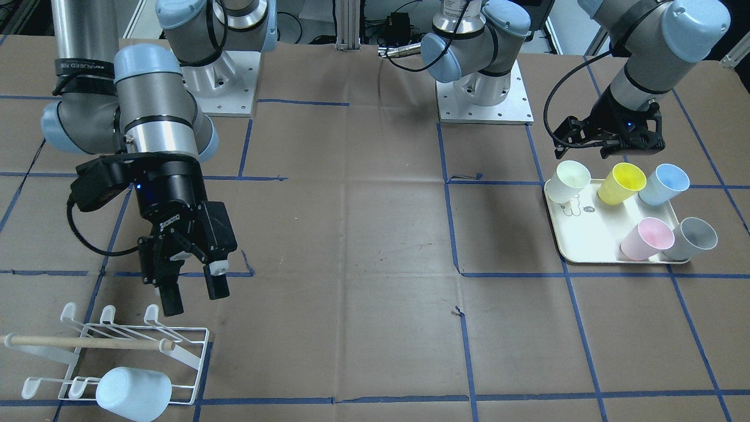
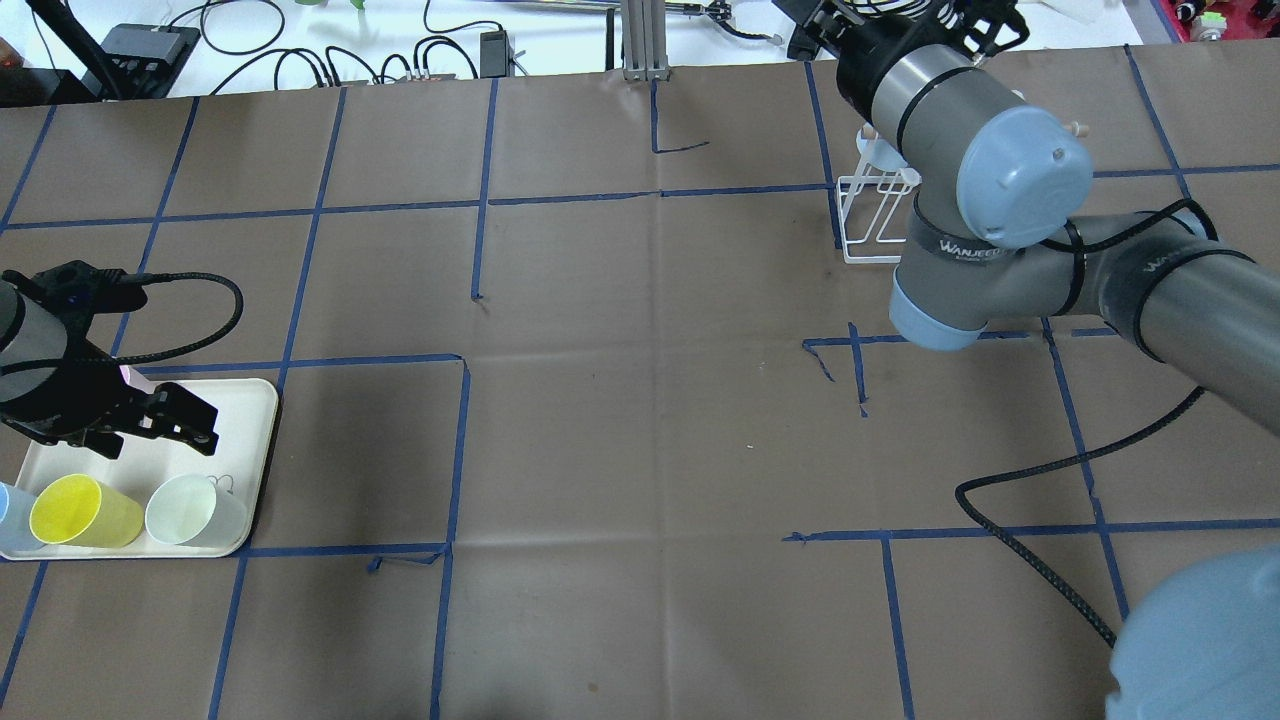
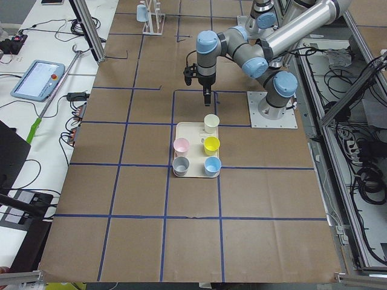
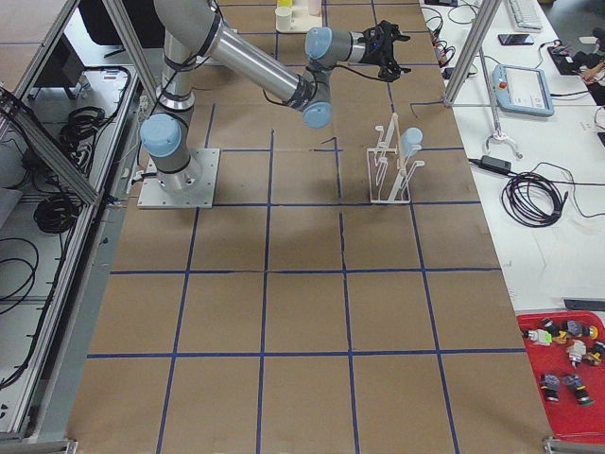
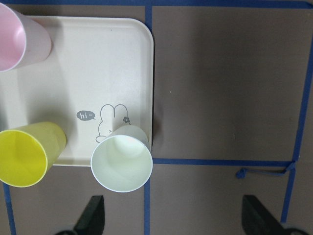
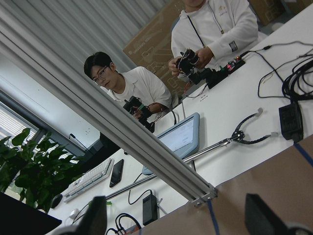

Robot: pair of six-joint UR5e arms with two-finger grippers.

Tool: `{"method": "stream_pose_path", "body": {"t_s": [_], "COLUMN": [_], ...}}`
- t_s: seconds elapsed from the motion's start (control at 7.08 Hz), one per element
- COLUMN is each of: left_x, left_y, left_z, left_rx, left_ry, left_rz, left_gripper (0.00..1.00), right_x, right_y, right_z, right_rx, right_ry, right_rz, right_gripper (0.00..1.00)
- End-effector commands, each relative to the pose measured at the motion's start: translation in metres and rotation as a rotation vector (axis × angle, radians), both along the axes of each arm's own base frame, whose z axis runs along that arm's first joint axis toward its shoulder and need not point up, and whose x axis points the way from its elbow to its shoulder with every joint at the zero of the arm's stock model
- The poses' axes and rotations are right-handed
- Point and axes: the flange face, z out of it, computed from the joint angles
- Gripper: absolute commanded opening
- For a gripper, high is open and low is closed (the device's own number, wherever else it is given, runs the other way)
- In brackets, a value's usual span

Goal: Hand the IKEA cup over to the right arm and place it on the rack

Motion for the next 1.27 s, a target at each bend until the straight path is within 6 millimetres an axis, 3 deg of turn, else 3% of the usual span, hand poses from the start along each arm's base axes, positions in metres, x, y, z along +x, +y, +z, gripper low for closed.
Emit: {"method": "stream_pose_path", "body": {"t_s": [0.0,0.28,0.85,0.99,1.13], "left_x": [0.002,0.015,0.027,0.028,0.029], "left_y": [0.01,0.023,0.018,0.018,0.017], "left_z": [-0.045,-0.075,-0.1,-0.098,-0.098], "left_rx": [-0.014,0.027,0.066,0.06,0.058], "left_ry": [-0.009,0.018,0.004,-0.002,-0.001], "left_rz": [0.008,0.054,0.061,0.035,0.002], "left_gripper": [0.99,0.98,0.95,0.85,0.64], "right_x": [0.03,0.036,0.035,0.035,0.035], "right_y": [0.023,0.026,0.025,0.024,0.024], "right_z": [-0.007,-0.004,0.002,0.005,0.006], "right_rx": [0.097,0.153,0.12,0.114,0.112], "right_ry": [-0.265,-0.49,-0.489,-0.489,-0.49], "right_rz": [-0.027,-0.081,-0.084,-0.083,-0.082], "right_gripper": [1.0,1.0,1.0,1.0,1.0]}}
